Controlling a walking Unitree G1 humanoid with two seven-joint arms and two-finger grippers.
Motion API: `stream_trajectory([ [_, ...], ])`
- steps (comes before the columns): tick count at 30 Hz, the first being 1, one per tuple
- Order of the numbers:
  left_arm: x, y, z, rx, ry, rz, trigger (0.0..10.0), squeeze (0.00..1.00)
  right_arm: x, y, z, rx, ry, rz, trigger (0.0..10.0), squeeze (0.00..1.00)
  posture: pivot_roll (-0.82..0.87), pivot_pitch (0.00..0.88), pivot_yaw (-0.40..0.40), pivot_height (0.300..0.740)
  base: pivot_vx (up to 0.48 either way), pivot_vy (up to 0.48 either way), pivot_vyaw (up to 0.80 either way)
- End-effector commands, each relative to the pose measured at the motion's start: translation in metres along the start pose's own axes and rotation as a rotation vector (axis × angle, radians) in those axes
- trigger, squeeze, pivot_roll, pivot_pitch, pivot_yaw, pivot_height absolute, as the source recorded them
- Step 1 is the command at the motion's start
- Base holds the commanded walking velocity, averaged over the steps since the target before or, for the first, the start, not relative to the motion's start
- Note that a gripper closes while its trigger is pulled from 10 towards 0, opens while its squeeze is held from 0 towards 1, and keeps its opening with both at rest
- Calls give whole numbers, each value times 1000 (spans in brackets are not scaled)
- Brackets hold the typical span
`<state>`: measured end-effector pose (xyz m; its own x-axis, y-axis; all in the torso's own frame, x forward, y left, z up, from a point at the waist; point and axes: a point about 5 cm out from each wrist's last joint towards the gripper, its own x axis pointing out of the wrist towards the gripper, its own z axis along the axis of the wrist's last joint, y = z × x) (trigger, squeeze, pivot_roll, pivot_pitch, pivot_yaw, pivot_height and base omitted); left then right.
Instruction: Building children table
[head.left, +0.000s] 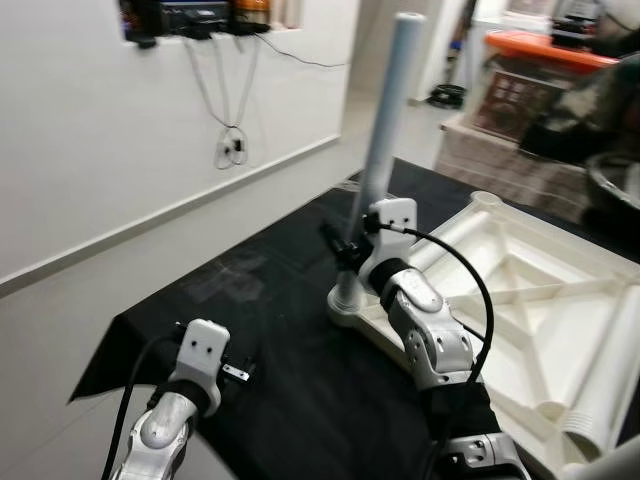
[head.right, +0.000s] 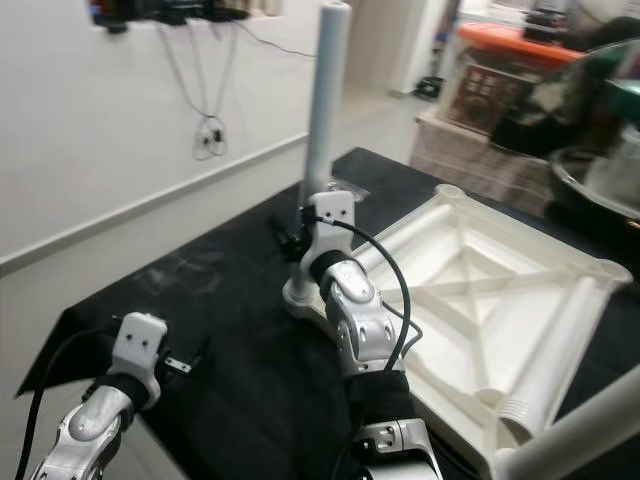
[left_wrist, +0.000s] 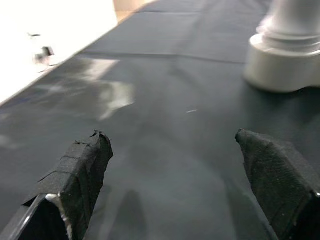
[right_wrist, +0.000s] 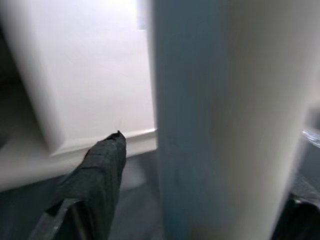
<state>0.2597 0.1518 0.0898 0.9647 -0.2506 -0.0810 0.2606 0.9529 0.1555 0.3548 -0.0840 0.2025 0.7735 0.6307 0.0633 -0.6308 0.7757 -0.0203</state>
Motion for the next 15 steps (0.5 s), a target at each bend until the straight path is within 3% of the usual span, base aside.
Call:
stream_trajectory([
  [1,-2,0,-5,-10,21,-2,10000,0,8,18,6,-51,-28,229,10000,0,62,0,-75,740,0,0,0],
  [2,-1,0,-5,-10,19,-3,10000,0,11,21,8,-77,-28,337,10000,0,77,0,-83,740,0,0,0],
  [4,-1,0,-5,-10,19,-3,10000,0,11,21,8,-77,-28,337,10000,0,77,0,-83,740,0,0,0],
  [5,-1,0,-5,-10,18,-4,10000,0,13,23,8,-83,-25,393,10000,0,80,0,-85,740,0,0,0],
  [6,-1,0,-4,-9,17,-2,10000,0,17,31,10,-61,-39,445,1686,0,82,0,-86,740,0,0,0],
  [7,-1,0,-4,-9,17,-2,10000,0,17,31,10,-61,-39,445,1686,0,82,0,-86,740,0,0,0],
  [8,-2,1,-4,-6,15,0,10000,0,18,39,11,-37,-52,498,0,0,94,0,-97,740,0,0,0],
  [12,-4,1,-4,-5,15,8,10000,0,11,54,7,23,-68,591,0,0,101,0,-101,740,0,0,0],
  [13,-5,2,-4,-6,17,13,10000,0,12,51,1,20,-48,483,0,0,102,0,-104,740,0,0,0],
  [14,-5,2,-4,-6,17,13,10000,0,12,51,1,20,-48,483,0,0,102,0,-104,740,0,0,0],
  [15,-8,3,-6,-7,21,17,10000,0,19,36,-9,57,18,214,0,0,98,0,-104,740,0,0,0],
])
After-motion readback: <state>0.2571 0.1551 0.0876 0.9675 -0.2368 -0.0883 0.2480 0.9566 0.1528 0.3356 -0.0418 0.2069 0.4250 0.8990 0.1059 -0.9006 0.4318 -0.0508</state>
